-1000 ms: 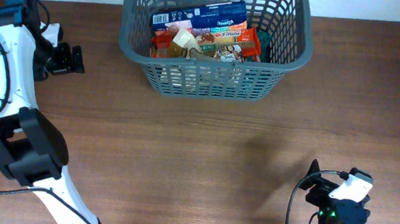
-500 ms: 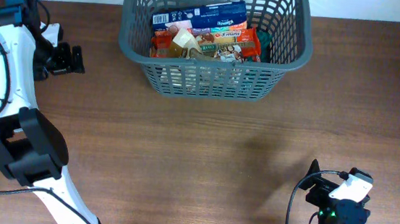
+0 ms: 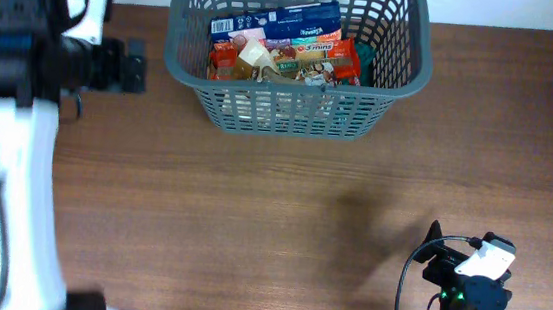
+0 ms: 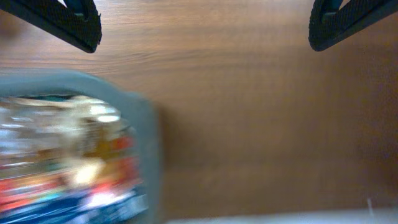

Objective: Pack container

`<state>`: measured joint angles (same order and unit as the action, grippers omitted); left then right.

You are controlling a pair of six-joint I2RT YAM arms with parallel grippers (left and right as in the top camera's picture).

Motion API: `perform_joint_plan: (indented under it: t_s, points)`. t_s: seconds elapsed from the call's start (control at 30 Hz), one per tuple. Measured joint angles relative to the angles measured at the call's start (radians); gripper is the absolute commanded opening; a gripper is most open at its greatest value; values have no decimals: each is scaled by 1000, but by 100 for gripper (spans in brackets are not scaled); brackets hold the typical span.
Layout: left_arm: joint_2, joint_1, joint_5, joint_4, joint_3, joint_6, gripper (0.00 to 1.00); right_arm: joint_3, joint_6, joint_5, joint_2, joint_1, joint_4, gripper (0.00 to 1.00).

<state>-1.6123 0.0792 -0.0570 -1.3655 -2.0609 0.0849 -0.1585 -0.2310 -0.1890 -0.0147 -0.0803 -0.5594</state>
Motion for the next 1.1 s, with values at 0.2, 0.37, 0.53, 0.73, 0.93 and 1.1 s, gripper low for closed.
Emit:
perform_joint_plan:
  t_s: [0.2,0.37,0.53,0.73,0.93,1.1]
  points:
    - [267,-96,5,165,23,0,99,0,1,0,0,0,0,99]
    - [520,-101,8,505,261,0,99,0,0,0,0,0,0,99]
    - [789,-101,11,891,724,0,99,0,1,0,0,0,1,99]
    - [1019,-101,12,1234,1300,0,99,0,2,4,1,0,1,99]
    - [1221,-101,11,1450,1676,0,99,0,2,4,1,0,1,99]
    - [1410,-101,16,1497,1864,0,99,0,3,4,1,1,0,99]
